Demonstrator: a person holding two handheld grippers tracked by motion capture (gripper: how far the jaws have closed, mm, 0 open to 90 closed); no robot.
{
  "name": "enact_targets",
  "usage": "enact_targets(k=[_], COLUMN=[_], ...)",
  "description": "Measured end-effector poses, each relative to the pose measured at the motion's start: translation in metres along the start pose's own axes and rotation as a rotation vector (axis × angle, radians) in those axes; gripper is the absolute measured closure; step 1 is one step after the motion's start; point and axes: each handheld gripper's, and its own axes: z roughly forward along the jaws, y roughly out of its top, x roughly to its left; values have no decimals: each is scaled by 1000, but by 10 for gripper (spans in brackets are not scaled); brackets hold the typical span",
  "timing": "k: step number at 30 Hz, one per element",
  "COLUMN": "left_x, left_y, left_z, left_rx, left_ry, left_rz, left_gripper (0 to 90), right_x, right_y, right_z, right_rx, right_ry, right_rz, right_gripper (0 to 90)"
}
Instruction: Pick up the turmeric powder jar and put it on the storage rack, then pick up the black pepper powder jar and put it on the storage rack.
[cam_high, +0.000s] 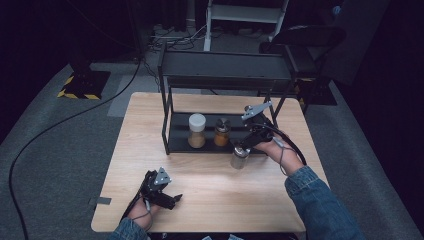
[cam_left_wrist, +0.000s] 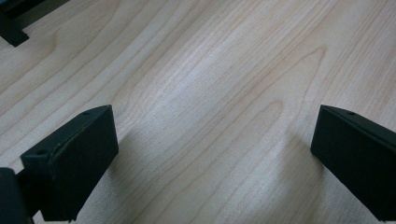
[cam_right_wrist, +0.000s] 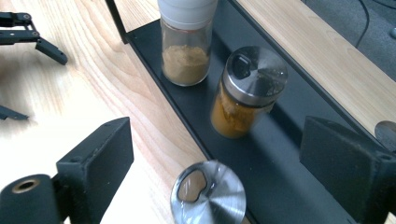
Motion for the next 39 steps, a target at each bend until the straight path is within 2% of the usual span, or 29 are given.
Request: enact_targets(k=[8,20,30,39], left_x=[-1,0,0,0], left_y=[0,2,2,2], left_z=[0,2,2,2], left_rx=[0,-1,1,1], left_ry=[3,4,5,5], left_rz=[-4,-6,-6,-6], left_gripper=[6,6,6,6], right_x=[4,7,3,-2], right_y=[-13,-35,-49,-53], right_z=[-7,-2,17,39], right_rx=[2,9,35,73], right_ry=[-1,-11,-1,12], right_rz=[4,23,49,59], right_gripper=[97,89,78,79])
